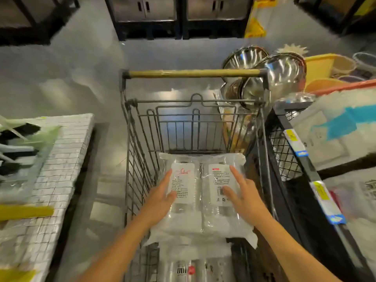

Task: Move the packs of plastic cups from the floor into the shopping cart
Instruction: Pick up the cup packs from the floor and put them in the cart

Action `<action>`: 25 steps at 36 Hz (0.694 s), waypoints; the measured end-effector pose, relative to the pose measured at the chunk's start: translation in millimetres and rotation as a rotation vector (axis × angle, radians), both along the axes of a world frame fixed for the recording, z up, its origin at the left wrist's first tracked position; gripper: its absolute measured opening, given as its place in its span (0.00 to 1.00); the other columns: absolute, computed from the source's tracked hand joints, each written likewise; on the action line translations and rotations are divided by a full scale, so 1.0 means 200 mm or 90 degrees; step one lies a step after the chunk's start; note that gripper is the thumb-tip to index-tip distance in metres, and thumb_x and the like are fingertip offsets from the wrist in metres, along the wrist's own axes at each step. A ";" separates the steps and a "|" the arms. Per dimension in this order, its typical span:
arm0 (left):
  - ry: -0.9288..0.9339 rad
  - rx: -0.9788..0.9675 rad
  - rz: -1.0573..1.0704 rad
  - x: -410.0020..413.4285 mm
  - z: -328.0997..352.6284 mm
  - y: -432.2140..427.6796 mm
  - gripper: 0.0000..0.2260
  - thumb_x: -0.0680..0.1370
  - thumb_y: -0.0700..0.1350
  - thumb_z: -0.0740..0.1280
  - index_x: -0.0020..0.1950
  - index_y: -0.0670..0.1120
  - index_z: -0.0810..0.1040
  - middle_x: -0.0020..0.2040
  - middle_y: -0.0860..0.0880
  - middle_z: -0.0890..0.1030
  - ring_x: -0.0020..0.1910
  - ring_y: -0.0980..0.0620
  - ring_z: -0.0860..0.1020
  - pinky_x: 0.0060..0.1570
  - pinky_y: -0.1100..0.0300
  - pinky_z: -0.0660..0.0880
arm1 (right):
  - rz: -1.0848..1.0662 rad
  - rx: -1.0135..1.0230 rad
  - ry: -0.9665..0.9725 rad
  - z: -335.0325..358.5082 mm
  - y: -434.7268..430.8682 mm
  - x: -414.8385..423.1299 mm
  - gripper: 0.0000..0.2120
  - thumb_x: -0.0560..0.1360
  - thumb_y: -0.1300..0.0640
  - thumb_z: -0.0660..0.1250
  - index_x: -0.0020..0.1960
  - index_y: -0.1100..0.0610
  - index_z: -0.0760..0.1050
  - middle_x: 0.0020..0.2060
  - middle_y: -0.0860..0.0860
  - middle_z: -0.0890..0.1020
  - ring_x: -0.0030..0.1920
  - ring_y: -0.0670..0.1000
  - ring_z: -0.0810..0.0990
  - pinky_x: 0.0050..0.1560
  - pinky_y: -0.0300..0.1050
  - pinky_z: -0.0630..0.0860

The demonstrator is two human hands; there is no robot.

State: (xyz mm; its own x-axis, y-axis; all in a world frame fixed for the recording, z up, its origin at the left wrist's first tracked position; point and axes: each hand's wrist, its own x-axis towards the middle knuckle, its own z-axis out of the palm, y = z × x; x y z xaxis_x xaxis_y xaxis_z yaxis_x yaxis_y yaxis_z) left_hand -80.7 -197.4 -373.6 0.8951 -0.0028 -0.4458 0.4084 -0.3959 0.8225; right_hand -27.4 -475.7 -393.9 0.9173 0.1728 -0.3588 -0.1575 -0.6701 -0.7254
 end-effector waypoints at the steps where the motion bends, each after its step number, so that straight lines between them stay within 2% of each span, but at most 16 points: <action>1: 0.006 -0.002 0.003 0.01 -0.09 0.00 0.30 0.83 0.47 0.59 0.77 0.67 0.47 0.72 0.62 0.63 0.72 0.58 0.62 0.74 0.52 0.58 | 0.000 -0.005 0.006 -0.07 0.01 0.00 0.36 0.78 0.31 0.62 0.81 0.28 0.49 0.68 0.49 0.73 0.71 0.56 0.72 0.73 0.62 0.73; 4: 0.015 -0.004 0.022 0.02 -0.34 0.01 0.29 0.83 0.45 0.59 0.77 0.66 0.49 0.73 0.64 0.59 0.73 0.61 0.59 0.74 0.56 0.55 | 0.005 -0.047 0.044 -0.27 0.04 0.01 0.34 0.83 0.40 0.63 0.83 0.33 0.47 0.69 0.50 0.70 0.75 0.56 0.65 0.76 0.57 0.67; 6: 0.017 0.016 0.028 0.02 -0.50 0.01 0.30 0.83 0.46 0.59 0.76 0.69 0.48 0.73 0.66 0.56 0.74 0.60 0.56 0.76 0.52 0.53 | -0.001 -0.056 0.072 -0.40 0.05 0.02 0.34 0.84 0.39 0.62 0.82 0.30 0.46 0.73 0.53 0.66 0.77 0.55 0.63 0.77 0.57 0.64; 9: 0.026 0.051 0.042 0.02 -0.73 0.03 0.30 0.83 0.47 0.59 0.73 0.74 0.47 0.74 0.65 0.55 0.76 0.56 0.55 0.76 0.47 0.56 | -0.032 -0.047 0.108 -0.59 0.09 0.04 0.32 0.83 0.40 0.63 0.78 0.24 0.47 0.73 0.50 0.64 0.76 0.55 0.64 0.78 0.56 0.63; 13: 0.046 0.091 0.055 0.06 -0.93 0.03 0.31 0.83 0.46 0.58 0.74 0.74 0.47 0.76 0.63 0.55 0.76 0.54 0.58 0.75 0.47 0.57 | -0.042 -0.041 0.146 -0.75 0.14 0.05 0.33 0.83 0.39 0.64 0.80 0.28 0.50 0.76 0.51 0.62 0.76 0.57 0.65 0.76 0.58 0.65; 16: 0.066 0.092 0.043 0.04 -1.06 0.02 0.32 0.83 0.47 0.57 0.72 0.76 0.44 0.78 0.61 0.53 0.77 0.52 0.56 0.75 0.43 0.56 | -0.051 -0.017 0.183 -0.86 0.16 0.05 0.34 0.83 0.41 0.64 0.81 0.28 0.49 0.80 0.49 0.58 0.83 0.56 0.55 0.79 0.57 0.58; 20: 0.059 0.124 0.047 0.01 -1.15 0.02 0.30 0.83 0.48 0.57 0.72 0.76 0.44 0.78 0.59 0.54 0.75 0.49 0.56 0.74 0.42 0.57 | -0.063 -0.031 0.179 -0.96 0.19 0.05 0.35 0.83 0.43 0.64 0.81 0.31 0.48 0.83 0.51 0.56 0.84 0.54 0.53 0.80 0.53 0.57; 23: 0.058 0.123 0.059 0.03 -1.18 0.02 0.29 0.83 0.50 0.57 0.72 0.76 0.44 0.76 0.59 0.56 0.73 0.51 0.56 0.74 0.43 0.56 | -0.069 -0.016 0.194 -1.00 0.18 0.06 0.34 0.82 0.40 0.64 0.79 0.27 0.46 0.85 0.50 0.51 0.86 0.54 0.46 0.83 0.59 0.53; 25: 0.067 0.123 0.071 0.03 -1.19 0.02 0.28 0.83 0.51 0.56 0.73 0.75 0.45 0.75 0.56 0.58 0.70 0.53 0.58 0.73 0.42 0.57 | -0.083 -0.012 0.201 -1.00 0.18 0.06 0.34 0.81 0.39 0.65 0.77 0.23 0.46 0.85 0.50 0.52 0.85 0.56 0.50 0.83 0.61 0.57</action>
State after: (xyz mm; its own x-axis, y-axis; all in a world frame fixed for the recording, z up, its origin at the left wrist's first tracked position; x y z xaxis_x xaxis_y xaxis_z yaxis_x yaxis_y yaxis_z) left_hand -74.7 -193.1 -611.7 0.8335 0.1874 -0.5197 0.5380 -0.4891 0.6865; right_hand -16.0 -438.9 -594.5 0.7740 0.0516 -0.6310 -0.4583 -0.6420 -0.6146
